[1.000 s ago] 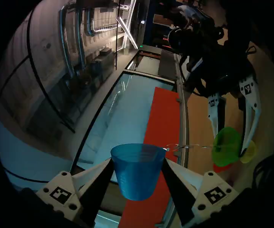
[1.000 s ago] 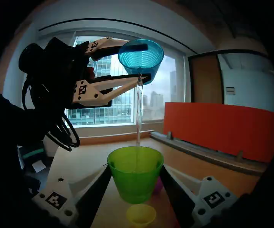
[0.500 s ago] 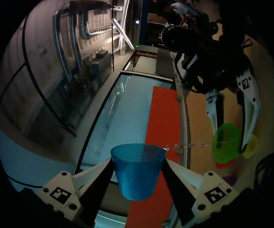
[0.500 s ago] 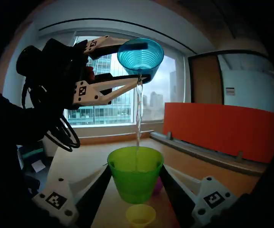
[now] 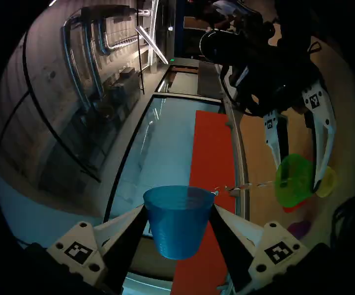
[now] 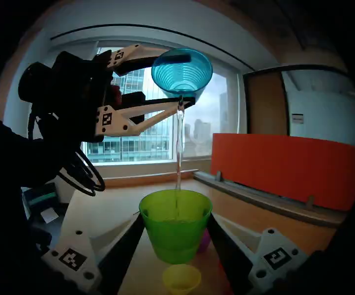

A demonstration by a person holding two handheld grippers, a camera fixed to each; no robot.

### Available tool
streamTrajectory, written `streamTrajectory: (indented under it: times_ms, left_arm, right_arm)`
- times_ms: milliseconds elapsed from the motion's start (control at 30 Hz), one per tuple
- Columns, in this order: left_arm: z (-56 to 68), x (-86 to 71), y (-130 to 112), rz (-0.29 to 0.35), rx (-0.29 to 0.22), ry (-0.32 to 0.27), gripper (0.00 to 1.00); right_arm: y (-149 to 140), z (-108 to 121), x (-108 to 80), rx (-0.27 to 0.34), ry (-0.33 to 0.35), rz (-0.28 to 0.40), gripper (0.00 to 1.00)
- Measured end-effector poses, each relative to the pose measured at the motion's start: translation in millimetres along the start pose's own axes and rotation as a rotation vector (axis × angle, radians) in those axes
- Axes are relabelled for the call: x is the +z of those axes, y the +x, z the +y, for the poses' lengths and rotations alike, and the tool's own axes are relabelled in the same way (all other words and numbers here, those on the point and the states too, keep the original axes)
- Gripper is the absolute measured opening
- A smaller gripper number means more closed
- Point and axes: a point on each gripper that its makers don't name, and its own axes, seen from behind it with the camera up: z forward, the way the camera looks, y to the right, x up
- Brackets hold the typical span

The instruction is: Pour water

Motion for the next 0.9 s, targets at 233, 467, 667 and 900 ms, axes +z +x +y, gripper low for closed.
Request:
streamTrajectory:
  times_ms: [233,467,667,900]
  left_arm:
    - [-1.1,1.9,1.5,0.003,0.040,-0.001,0.85]
    - [-2.7,1.1,5.3,0.005,0.073,0.002,0.85]
    - [-5.9,0.5,6.8,0.003,0.113,0.006,0.85]
    - [-3.4,-1.1,10.7,0.003,0.167,0.004,0.85]
  right_arm:
    - [0.0,0.1,-1.1,0.000,-0.001,0.002,0.88]
    - [-0.3,0.5,-1.8,0.001,-0.003,0.004,0.89]
    - [-1.6,1.2,-2.3,0.001,-0.004,0.005,0.88]
    - [-0.5,1.5,-2.2,0.002,-0.006,0.007,0.88]
